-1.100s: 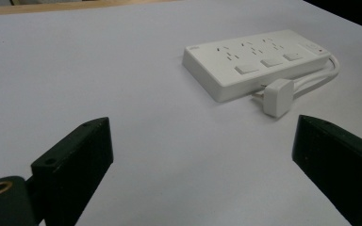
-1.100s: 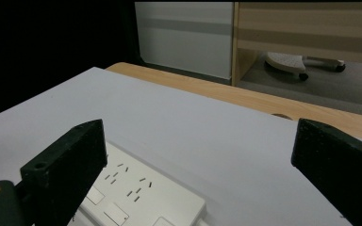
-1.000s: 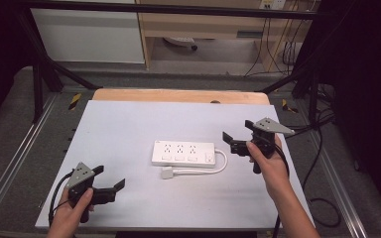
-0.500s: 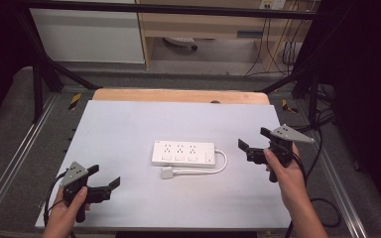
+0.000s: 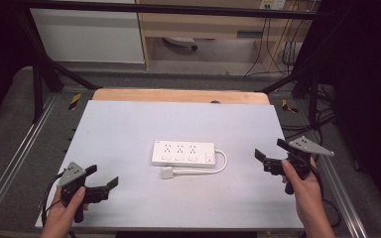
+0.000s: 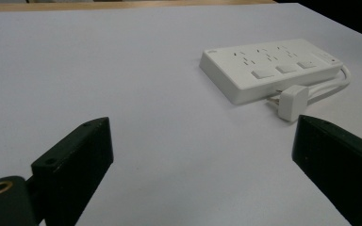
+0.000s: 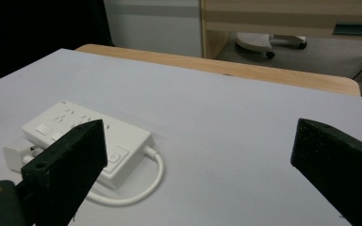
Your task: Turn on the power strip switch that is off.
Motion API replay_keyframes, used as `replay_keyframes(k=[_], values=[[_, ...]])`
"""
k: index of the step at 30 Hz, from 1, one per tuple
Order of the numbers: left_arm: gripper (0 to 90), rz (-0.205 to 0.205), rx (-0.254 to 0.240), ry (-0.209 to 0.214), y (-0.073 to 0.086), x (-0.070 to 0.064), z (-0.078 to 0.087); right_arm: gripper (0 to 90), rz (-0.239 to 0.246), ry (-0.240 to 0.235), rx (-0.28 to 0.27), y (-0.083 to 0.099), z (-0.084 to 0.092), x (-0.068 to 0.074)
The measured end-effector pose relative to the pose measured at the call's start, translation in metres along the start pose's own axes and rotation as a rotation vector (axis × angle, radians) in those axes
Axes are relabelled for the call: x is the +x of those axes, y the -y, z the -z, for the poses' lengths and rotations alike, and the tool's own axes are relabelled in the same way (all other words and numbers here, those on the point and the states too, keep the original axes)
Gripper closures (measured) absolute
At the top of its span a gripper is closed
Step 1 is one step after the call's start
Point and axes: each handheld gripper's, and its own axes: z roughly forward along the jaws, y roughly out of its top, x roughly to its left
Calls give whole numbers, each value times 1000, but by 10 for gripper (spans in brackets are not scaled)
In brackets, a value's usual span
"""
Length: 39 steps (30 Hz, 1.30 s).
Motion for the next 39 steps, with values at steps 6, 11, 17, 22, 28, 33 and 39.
replay_keyframes(k=[6, 11, 17, 22, 28, 33, 39], values=[[60, -3, 1, 0, 0, 0, 0, 48, -20, 16, -7, 10, 7, -8], [60, -1, 2, 2, 0, -1, 0, 48, -26, 29, -5, 20, 10, -11], [60, -2, 2, 2, 0, -1, 0, 48, -32, 37, -1, 32, 11, -14], [60, -4, 2, 2, 0, -1, 1, 48, -37, 36, 10, 44, 6, -13], [59, -7, 1, 2, 0, -1, 1, 50, -22, 35, 16, 55, 0, -11], [59, -14, 5, 5, 0, -1, 1, 51, -5, 19, 32, 67, -8, -7], [59, -22, 8, 8, 0, -2, 1, 50, 24, -13, 91, 81, -22, 3]])
